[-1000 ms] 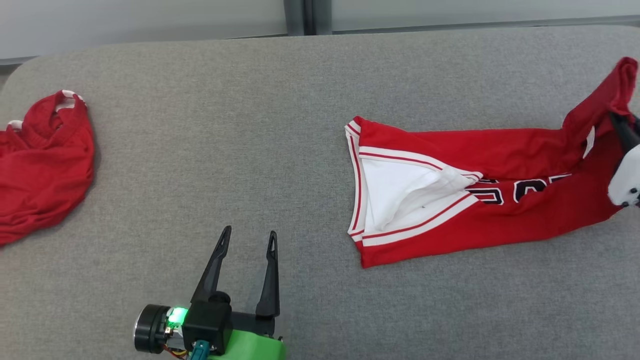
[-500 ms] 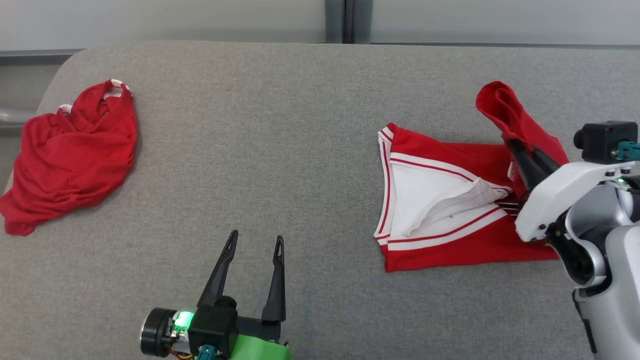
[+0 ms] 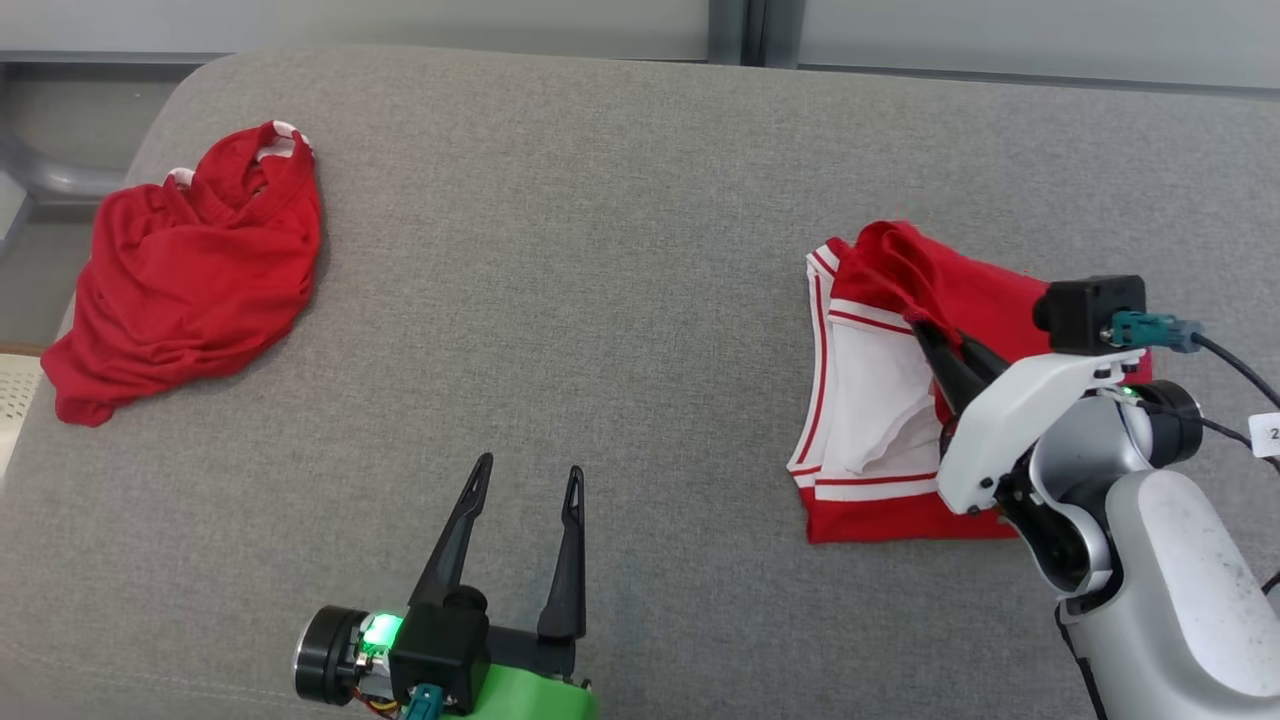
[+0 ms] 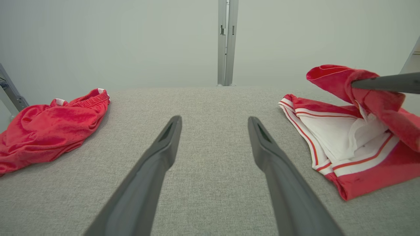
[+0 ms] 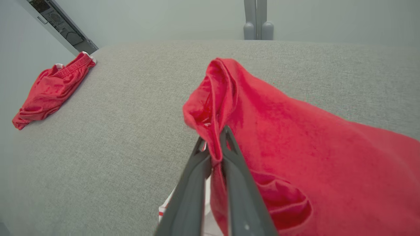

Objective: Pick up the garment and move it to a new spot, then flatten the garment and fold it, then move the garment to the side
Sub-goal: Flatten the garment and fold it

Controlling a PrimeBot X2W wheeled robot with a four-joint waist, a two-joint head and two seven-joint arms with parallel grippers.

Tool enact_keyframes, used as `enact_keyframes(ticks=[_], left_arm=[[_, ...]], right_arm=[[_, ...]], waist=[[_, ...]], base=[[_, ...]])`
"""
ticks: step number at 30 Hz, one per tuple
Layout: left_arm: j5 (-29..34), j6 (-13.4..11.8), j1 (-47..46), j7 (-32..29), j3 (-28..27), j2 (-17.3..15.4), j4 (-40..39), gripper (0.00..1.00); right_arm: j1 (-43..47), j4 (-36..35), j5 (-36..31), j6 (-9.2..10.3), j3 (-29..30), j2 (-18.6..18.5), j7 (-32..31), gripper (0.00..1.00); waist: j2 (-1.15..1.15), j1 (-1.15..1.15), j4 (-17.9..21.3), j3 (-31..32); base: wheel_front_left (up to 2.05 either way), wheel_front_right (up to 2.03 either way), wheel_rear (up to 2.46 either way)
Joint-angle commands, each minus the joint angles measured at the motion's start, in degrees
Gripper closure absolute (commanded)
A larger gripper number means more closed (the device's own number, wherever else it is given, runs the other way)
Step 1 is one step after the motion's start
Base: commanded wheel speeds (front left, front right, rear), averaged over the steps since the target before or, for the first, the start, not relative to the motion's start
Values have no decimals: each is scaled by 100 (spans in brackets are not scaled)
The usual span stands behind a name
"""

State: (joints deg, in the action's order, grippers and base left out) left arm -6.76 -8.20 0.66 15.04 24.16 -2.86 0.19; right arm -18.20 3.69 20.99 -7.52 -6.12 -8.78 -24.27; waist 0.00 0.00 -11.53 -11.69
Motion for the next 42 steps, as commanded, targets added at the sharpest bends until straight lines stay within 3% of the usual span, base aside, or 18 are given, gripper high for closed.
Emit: enact_keyframes(ticks=[1,3,4,5,11,17,23,29,34,37,42], left_arm=[[-24,-37,-73,17,5,-8,9,0],[-46,-50,-91,16,28,-8,15,0],[-57,-52,-99,17,37,-8,19,0],[-66,-46,-105,17,42,-8,22,0],[-86,-82,-81,17,26,-8,27,0],[-87,-74,-26,17,-49,-8,15,0],[-130,-46,50,17,-249,-8,-35,0],[-236,-9,169,17,-481,-9,-120,0],[-243,40,321,17,-671,-10,-155,0],[-299,50,458,17,-768,-9,-186,0],[-313,76,759,17,-940,-9,-274,0]], right_arm=[[-78,47,11,7,-37,25,47,89],[-101,107,42,8,-113,73,66,67],[-118,135,52,8,-135,106,79,12],[-130,148,74,7,-158,136,107,0],[-185,0,416,7,-200,182,324,0],[-43,-288,458,7,84,-292,851,0],[372,-203,550,6,210,-762,1665,0],[783,81,560,6,-215,-1160,2964,0],[953,567,363,6,-400,-1156,3817,0],[1038,798,141,5,-333,-938,3942,0],[1338,546,-300,6,-101,-556,3947,0]], waist=[[0,0,-47,-28],[0,0,-68,-40],[0,0,-76,-42],[0,0,-81,-43],[0,0,-4,-6],[0,0,229,99],[0,0,577,232],[0,0,943,388],[0,0,1171,586],[0,0,1258,765],[0,0,1336,1108]], base=[[0,0,0],[0,0,0],[0,0,0],[0,0,0],[0,0,0],[0,0,0],[0,0,0],[0,0,0],[0,0,0],[0,0,0],[0,0,0]])
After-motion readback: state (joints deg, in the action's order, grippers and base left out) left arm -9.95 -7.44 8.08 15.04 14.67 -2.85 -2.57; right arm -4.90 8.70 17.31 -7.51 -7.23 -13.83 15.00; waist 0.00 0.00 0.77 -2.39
